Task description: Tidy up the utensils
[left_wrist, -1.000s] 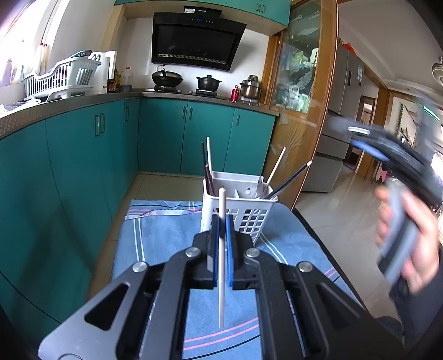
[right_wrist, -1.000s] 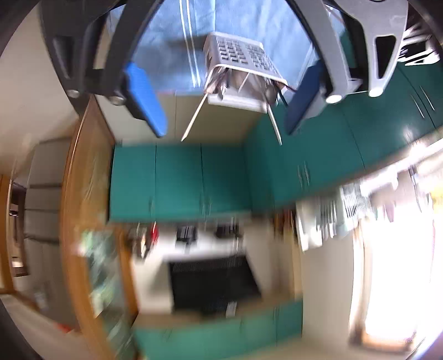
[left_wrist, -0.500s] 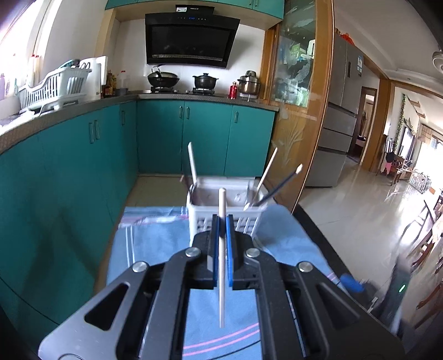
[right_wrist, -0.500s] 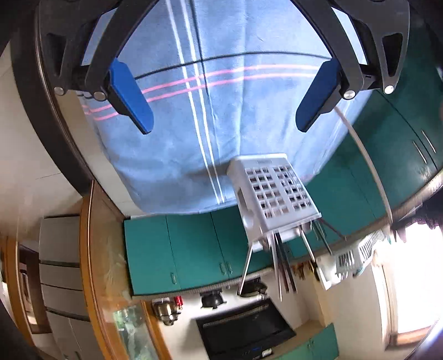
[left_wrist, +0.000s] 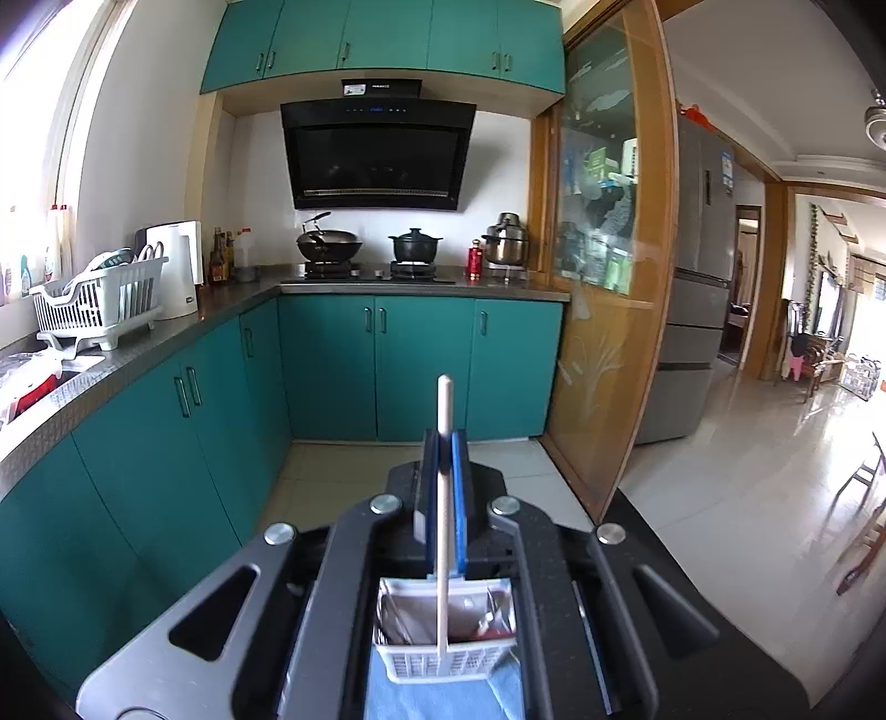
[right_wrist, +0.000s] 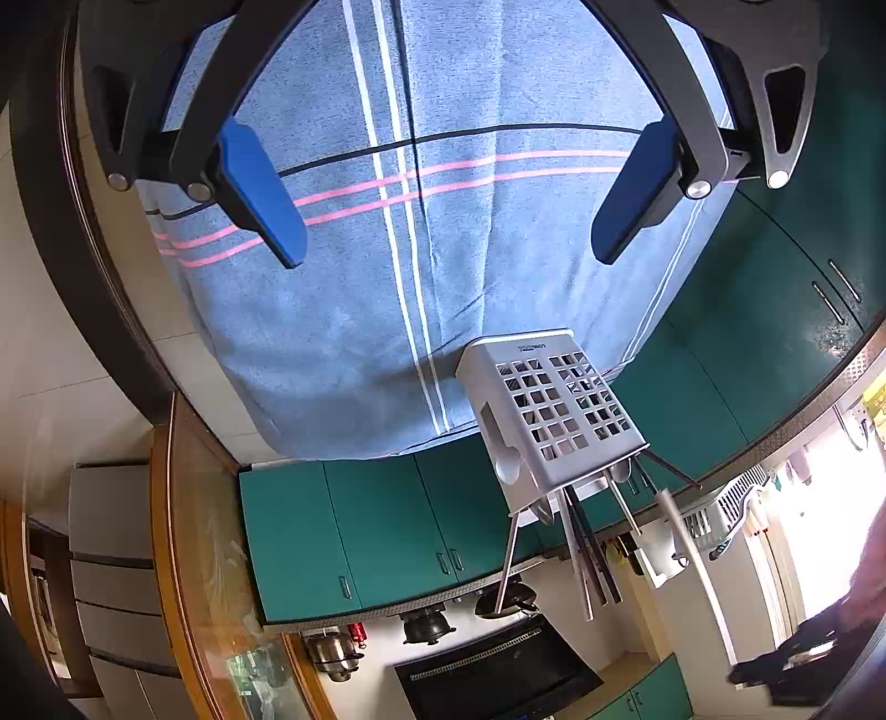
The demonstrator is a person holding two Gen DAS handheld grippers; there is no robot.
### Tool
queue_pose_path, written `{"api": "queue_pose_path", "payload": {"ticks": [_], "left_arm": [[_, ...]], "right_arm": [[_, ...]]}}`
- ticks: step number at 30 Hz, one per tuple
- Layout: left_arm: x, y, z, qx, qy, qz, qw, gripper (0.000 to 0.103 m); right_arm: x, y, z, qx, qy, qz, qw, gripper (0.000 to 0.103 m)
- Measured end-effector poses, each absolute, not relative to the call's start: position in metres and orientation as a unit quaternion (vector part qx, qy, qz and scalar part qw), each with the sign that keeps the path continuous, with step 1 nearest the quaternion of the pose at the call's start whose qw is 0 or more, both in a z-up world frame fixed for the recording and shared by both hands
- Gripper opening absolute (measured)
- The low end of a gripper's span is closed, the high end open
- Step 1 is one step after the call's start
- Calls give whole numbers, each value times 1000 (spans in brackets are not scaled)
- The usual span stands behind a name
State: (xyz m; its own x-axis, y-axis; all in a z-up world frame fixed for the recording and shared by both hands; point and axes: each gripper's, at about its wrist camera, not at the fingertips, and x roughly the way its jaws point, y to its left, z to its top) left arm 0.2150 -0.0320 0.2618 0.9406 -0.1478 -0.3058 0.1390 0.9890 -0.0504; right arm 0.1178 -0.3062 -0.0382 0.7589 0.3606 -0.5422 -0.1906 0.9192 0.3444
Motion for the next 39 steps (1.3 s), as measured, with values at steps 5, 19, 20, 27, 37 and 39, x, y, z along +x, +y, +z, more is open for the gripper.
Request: {"api": "queue_pose_path", "payload": {"ticks": [5,19,20,27,37,39], "left_arm": [[256,-27,222,-21,172,-51,983,4],[220,-12,95,-16,228,-23,973,93],[208,-11,95,-15,225,-23,974,99],[114,3,64,-25,256,-36,966,99],[65,-1,-2,-20,291,-16,956,99],[64,0,-3,-22,292,-22,956,99]], "right_arm": [[118,-306,-39,135,317,152,926,100],[118,-299,-37,119,317,159,927,100],[118,-298,-36,114,315,157,929,100],[112,-287,-33,88,304,149,937,100],[102,-272,-27,51,302,116,945,100],[101,-269,-28,45,304,114,945,100]]}}
